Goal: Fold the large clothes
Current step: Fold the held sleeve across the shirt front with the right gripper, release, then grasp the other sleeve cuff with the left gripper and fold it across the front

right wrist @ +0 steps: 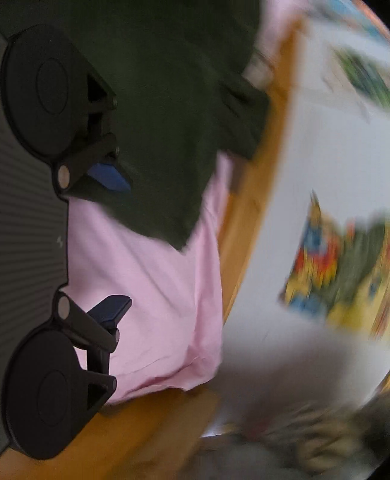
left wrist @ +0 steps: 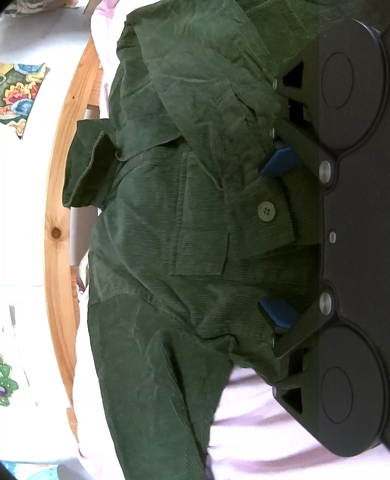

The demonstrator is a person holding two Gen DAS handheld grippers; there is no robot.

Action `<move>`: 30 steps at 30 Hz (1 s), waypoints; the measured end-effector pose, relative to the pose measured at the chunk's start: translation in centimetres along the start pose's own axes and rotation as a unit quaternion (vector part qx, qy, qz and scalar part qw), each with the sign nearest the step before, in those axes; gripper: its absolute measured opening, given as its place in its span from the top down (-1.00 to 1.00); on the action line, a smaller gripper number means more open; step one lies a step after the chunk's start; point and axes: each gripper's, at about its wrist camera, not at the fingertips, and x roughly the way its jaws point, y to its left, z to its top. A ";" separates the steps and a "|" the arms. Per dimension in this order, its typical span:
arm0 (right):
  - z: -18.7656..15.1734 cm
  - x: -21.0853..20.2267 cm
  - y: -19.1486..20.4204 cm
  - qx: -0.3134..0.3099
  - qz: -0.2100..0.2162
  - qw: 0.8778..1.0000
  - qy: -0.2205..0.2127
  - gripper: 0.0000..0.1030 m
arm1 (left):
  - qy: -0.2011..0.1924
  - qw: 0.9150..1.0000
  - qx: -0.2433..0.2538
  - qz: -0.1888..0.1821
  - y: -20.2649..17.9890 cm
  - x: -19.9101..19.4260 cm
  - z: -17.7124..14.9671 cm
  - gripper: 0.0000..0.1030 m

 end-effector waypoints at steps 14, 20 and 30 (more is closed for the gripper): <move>-3.2 2.2 8.3 -0.158 -0.004 0.987 0.008 0.55 | 0.013 1.000 0.002 0.011 -0.6 1.0 0.4 -0.73; -3.9 1.4 6.7 -0.093 -0.067 0.993 -0.003 0.93 | 0.041 0.999 0.023 0.006 -1.9 1.8 -0.1 -0.75; -4.6 2.1 5.7 0.036 -0.069 0.995 0.062 0.69 | 0.050 0.998 -0.015 -0.023 -0.3 1.3 0.0 -0.78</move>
